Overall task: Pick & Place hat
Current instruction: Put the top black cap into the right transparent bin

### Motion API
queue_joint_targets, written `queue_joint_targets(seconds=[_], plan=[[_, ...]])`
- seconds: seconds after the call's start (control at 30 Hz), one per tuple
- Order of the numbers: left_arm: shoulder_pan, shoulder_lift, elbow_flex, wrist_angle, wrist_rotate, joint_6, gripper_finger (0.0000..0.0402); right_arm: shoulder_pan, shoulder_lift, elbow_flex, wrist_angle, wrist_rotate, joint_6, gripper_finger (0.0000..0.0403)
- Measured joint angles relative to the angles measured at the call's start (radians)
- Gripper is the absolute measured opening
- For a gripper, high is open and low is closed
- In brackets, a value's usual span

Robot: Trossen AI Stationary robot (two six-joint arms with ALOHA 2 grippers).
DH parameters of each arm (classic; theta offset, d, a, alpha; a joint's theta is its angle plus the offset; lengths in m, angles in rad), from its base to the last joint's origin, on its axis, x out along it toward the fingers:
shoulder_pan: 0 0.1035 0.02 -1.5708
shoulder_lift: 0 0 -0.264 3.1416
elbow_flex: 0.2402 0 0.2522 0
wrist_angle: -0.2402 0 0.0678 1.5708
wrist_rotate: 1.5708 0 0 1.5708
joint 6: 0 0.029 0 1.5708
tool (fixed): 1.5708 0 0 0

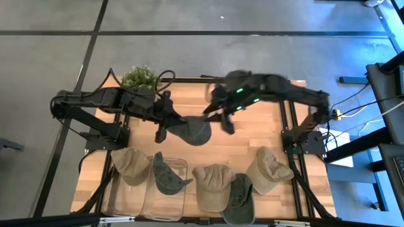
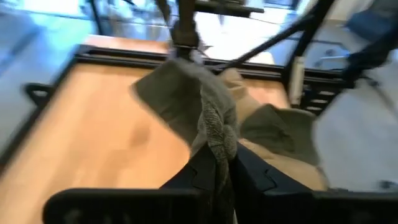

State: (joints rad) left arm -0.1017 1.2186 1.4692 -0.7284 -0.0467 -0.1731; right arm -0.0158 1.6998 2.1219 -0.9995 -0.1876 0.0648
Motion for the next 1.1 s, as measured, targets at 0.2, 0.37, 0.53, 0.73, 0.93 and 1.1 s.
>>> queue_joint_targets(seconds=[0.2,0.37,0.53,0.73,0.93,1.1], plan=[[-0.001,0.000,0.044,-0.019,0.240,-0.140,0.0025,0.012,-0.106,0.034,-0.034,0.279,0.019,0.0170],[-0.064,0.000,0.117,-0.052,0.318,-0.184,0.0025,0.013,-0.151,0.033,-0.124,0.466,0.100,0.0171],[-0.160,0.000,0.201,-0.095,0.299,-0.210,0.0024,0.013,-0.136,0.032,-0.284,0.586,0.226,0.0171],[-0.314,0.017,0.221,-0.118,0.216,-0.277,0.0024,0.013,-0.093,0.031,-0.409,0.638,0.298,0.0171],[-0.450,0.104,0.219,-0.135,0.207,-0.380,0.0023,0.013,-0.063,0.031,-0.450,0.639,0.293,0.0171],[-0.533,0.156,0.219,-0.105,0.225,-0.450,0.0023,0.014,-0.064,0.031,-0.466,0.640,0.299,0.0171]])
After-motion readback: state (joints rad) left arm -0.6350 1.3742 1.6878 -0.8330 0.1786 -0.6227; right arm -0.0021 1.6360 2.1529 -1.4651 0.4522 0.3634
